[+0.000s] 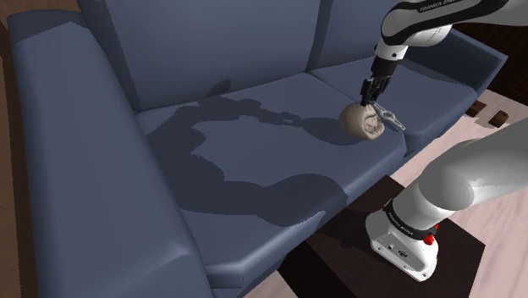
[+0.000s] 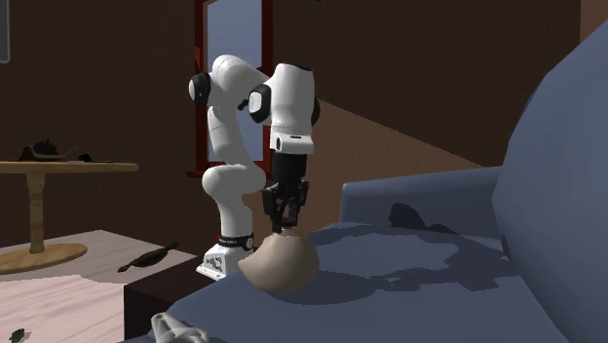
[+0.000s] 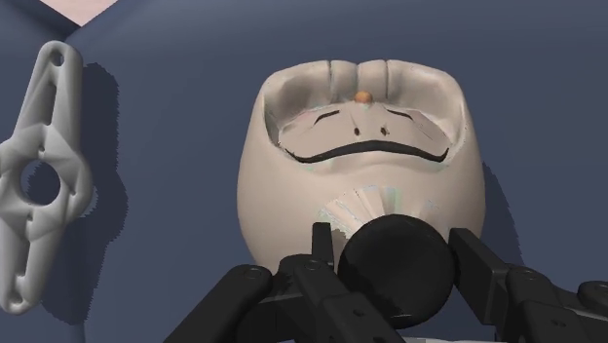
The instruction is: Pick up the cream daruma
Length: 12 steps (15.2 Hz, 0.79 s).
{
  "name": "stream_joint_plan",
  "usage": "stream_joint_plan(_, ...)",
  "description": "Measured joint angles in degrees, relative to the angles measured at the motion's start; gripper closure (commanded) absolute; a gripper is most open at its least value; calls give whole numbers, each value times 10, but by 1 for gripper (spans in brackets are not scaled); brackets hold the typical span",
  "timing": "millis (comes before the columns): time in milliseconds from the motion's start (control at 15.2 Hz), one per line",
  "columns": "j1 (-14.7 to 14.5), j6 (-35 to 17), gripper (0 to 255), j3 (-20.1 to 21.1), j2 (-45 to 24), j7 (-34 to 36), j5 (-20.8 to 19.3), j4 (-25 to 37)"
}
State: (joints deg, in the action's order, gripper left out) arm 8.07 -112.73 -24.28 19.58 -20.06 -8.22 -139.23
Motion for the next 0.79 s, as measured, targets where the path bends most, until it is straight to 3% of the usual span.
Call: stream_joint_plan(792,0,94,255,13,29,5,0,65)
